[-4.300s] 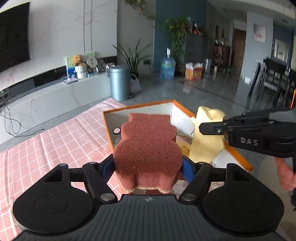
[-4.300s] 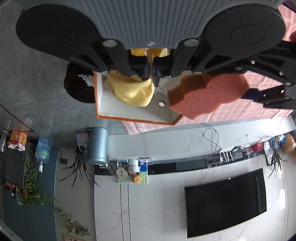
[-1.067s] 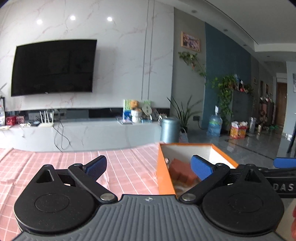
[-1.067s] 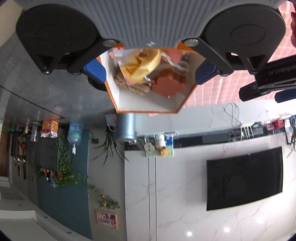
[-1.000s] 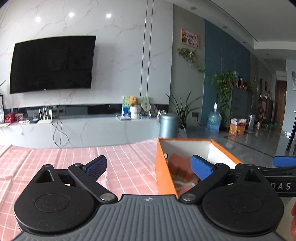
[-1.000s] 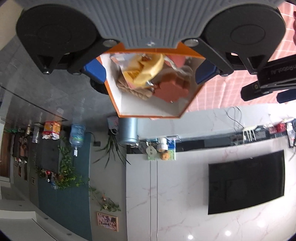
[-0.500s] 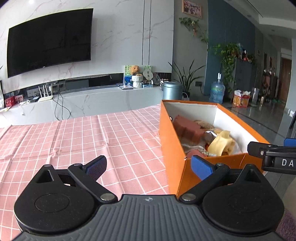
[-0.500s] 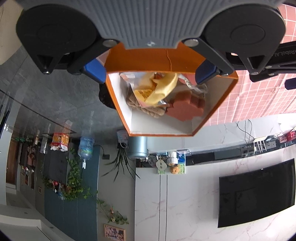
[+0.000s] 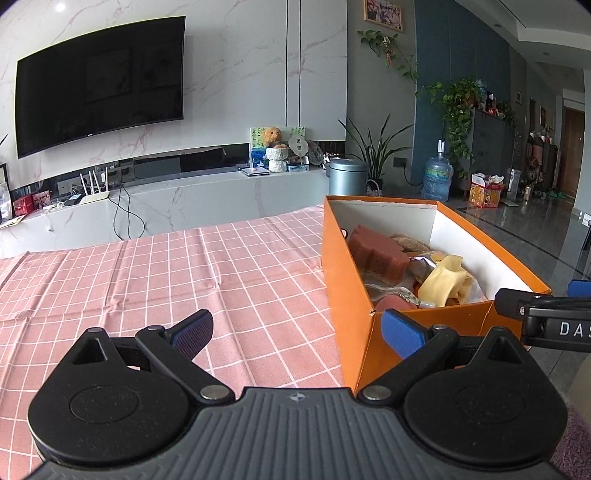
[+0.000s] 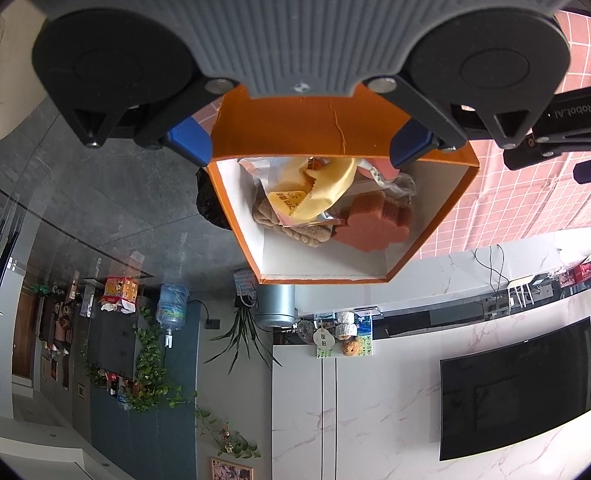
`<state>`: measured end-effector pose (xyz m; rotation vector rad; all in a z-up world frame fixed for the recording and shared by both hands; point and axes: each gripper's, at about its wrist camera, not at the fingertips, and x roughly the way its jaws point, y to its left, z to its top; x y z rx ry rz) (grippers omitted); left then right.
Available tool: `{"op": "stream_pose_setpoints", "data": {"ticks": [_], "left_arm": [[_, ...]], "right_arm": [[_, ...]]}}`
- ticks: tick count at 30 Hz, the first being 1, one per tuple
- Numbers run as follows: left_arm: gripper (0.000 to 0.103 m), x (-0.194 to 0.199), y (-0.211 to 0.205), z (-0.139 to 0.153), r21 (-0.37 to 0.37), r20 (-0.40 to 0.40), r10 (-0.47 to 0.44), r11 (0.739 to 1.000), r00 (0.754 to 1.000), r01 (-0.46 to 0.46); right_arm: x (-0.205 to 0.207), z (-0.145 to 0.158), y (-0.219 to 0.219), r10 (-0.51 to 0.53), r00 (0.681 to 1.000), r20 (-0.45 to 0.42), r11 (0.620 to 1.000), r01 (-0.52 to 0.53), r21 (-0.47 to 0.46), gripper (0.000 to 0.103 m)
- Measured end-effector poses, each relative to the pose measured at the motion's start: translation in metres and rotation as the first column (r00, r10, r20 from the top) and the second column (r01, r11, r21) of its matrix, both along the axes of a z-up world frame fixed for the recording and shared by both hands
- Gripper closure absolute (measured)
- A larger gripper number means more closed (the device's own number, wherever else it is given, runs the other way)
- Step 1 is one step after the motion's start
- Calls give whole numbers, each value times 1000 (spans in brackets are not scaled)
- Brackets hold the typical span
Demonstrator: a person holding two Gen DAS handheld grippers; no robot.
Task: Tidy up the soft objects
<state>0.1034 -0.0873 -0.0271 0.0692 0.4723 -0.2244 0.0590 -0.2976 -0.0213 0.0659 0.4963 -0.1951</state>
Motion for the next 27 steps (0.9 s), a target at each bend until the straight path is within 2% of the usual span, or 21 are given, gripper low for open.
{"op": "stream_pose_setpoints", "data": {"ticks": [27], "left_arm": [[0,0,3,-2,7,-16,3,1000,1000,-3]], "right_arm": [[-3,2,1,-1,1000,-4,1000,1,0,3]]}}
